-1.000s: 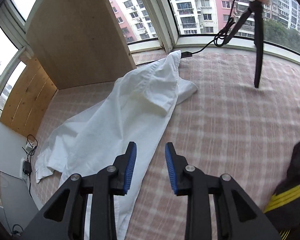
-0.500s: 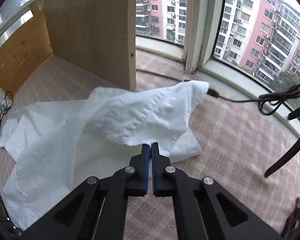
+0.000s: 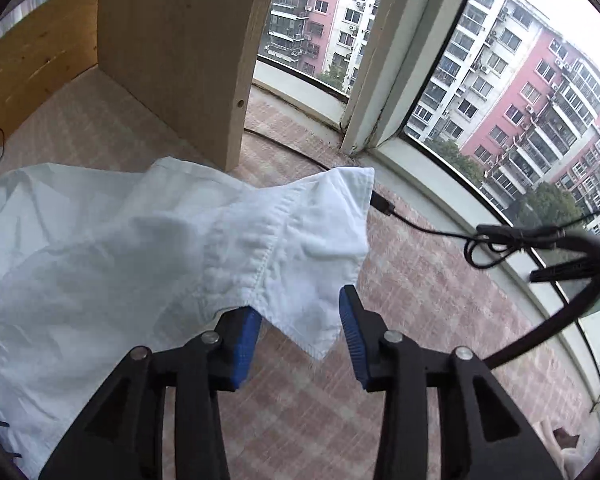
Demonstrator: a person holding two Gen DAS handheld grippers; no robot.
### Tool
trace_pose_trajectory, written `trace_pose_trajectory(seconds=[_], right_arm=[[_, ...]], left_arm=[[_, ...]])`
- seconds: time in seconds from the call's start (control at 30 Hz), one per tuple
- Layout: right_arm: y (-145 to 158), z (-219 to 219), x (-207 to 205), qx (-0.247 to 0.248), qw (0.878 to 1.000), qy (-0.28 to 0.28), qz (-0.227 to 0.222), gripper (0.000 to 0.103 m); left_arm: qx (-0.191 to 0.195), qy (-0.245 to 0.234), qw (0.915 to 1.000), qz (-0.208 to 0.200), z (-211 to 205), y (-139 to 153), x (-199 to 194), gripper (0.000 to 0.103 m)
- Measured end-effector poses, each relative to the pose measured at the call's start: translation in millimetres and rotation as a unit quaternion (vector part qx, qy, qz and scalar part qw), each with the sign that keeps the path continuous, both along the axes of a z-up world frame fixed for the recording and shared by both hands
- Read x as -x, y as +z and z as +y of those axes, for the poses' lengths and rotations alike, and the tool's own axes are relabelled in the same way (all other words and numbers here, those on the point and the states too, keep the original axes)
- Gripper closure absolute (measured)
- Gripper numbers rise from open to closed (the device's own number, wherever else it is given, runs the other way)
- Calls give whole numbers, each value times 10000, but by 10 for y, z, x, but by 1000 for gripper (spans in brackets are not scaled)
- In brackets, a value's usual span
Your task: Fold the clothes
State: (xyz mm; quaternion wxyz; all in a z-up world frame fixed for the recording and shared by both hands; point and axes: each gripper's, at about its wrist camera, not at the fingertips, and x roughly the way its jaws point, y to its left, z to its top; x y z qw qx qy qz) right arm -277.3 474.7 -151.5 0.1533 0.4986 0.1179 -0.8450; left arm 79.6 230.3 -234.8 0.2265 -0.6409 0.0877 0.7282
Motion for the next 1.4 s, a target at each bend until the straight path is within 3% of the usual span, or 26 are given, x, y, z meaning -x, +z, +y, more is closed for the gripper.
trace_pose_trajectory(seconds=[0.2, 0.33, 0.47, 0.6, 0.73, 0.8, 0.97, 1.17, 1.27, 1.3, 1.4], right_arm=[[303, 179, -843, 1420, 9894, -51, -311, 53], [42, 109, -1609, 2634, 9577, 0, -1156, 53], [-341, -260, -2417, 2969, 9370, -26, -1839, 53], [-636, -620, -3080, 3299, 9183, -189, -2182, 53], [-818, -830, -3501, 3093, 9261, -711, -2041, 53], [-854, -887, -3633, 3254, 9206, -889, -1966, 53], [-783, -1051, -3777, 2946, 9358, -1170, -1545, 54], [-763, -1363, -3640, 2246, 9590, -825, -1520, 62], [-727, -1516, -3598, 2246, 9590, -536, -1642, 98], [-706, -1554, -3580, 2307, 9572, -458, -1687, 98], [-581, -1534, -3493, 3219, 9279, -429, -1831, 99]], left_arm=[[115, 310, 9987, 390, -450, 356, -394, 65], [179, 312, 9985, 423, -691, 406, -479, 65], [-60, -347, 9981, 512, -542, 417, -579, 65], [-350, -1181, 9910, 529, -216, 340, -622, 64], [-588, -2083, 9751, 490, 35, 197, -721, 64], [-635, -2490, 9650, 527, 156, 136, -773, 64], [-787, -3029, 9480, 577, 230, 69, -826, 64], [-665, -2732, 9572, 692, -143, 141, -857, 64], [-576, -2410, 9653, 825, -360, 157, -879, 64], [-577, -2285, 9680, 859, -434, 175, -878, 64], [-619, -1984, 9735, 957, -555, 204, -900, 64]])
